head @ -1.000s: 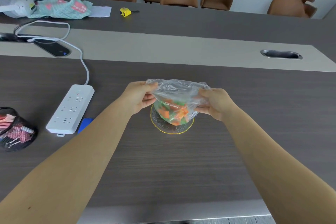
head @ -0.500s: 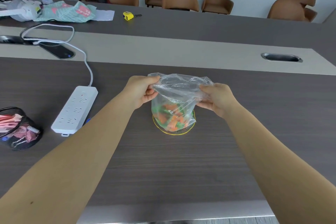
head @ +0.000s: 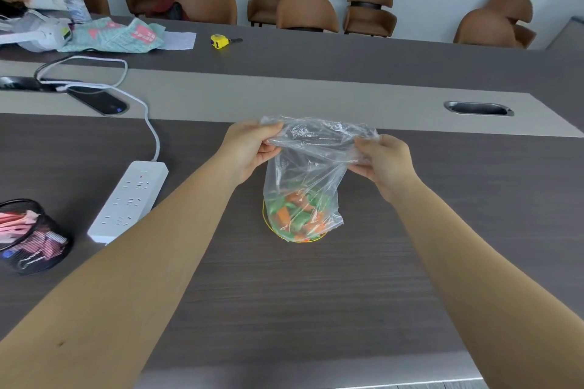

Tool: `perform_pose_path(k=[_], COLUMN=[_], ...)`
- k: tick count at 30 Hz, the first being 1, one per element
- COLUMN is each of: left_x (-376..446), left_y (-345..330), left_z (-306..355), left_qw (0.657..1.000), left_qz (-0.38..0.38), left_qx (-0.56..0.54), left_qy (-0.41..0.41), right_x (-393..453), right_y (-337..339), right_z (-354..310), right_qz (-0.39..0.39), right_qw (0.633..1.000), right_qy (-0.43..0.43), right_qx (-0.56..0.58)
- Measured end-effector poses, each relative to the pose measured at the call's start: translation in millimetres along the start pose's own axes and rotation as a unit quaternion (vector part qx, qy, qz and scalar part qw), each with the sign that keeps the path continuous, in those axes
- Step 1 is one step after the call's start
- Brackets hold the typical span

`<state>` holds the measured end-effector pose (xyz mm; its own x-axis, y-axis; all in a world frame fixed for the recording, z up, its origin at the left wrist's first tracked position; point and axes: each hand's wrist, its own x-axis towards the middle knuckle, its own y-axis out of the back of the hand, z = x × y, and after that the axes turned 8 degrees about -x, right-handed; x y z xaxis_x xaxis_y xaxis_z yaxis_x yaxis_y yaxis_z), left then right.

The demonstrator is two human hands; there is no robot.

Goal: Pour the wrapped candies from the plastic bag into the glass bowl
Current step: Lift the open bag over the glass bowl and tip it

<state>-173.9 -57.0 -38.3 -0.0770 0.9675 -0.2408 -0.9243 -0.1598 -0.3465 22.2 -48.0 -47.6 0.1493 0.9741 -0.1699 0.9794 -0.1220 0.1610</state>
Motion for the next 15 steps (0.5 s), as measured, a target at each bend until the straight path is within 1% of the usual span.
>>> perform_pose_path(k=[2,6,12,15], left_x=[2,5,5,2], left_y=[2,3,2,-5], left_z=[0,2,7,2], left_qw=[1.0,0.999,0.999,0.998], left_qz=[0.003,0.02,0.0,-0.036], left_qx=[0.0,-0.006,-0.011,0.014], left_qy=[-0.008,-0.028,-0.044,-0.05], right_x=[1,3,1,-3], right_y=[-1,-5,-1,13], right_z=[0,-4,-11,-9], right_qz=[0.008,-0.006,-0.001,0.001], right_qw=[1.0,1.0,0.999,0.998], right_qy=[0.007,0.03,0.047,0.061], right_qx=[-0.01,0.005,0.021,0.025])
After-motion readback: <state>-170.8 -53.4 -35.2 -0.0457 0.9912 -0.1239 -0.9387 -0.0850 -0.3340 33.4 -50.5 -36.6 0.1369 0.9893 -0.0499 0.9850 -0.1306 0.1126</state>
